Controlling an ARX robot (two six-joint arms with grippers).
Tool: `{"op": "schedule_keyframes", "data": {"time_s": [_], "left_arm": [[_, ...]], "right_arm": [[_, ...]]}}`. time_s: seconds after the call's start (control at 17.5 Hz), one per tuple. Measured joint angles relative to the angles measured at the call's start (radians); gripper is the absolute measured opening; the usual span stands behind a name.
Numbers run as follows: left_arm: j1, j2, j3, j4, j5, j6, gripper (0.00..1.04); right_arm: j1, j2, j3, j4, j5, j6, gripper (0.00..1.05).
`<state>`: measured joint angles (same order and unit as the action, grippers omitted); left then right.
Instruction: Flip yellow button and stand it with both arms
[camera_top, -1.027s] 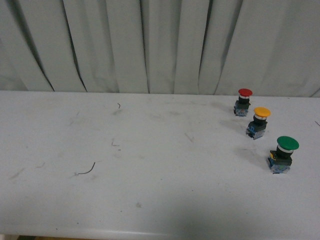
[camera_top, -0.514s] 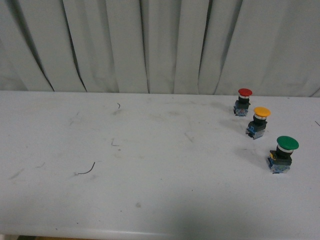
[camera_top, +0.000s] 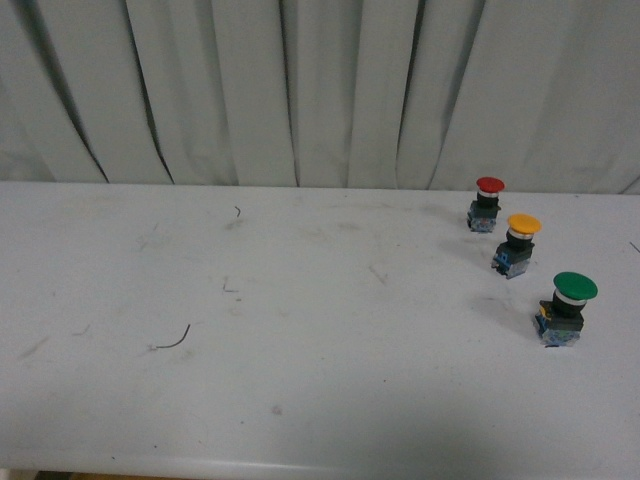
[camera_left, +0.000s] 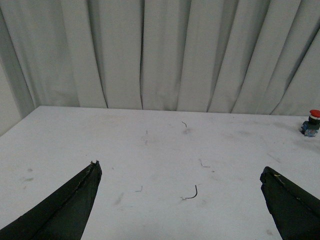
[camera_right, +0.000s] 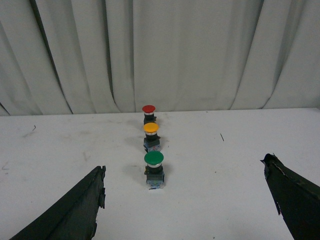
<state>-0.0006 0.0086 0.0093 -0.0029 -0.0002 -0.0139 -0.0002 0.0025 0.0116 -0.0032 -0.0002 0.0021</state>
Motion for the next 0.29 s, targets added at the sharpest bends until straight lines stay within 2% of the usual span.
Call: {"op": "schedule_keyframes", "data": {"time_s": [0.29], "left_arm": [[0.0,0.0,0.0,0.0,0.0,0.0,0.98]], "right_arm": [[0.0,0.0,0.0,0.0,0.0,0.0,0.98]]}}
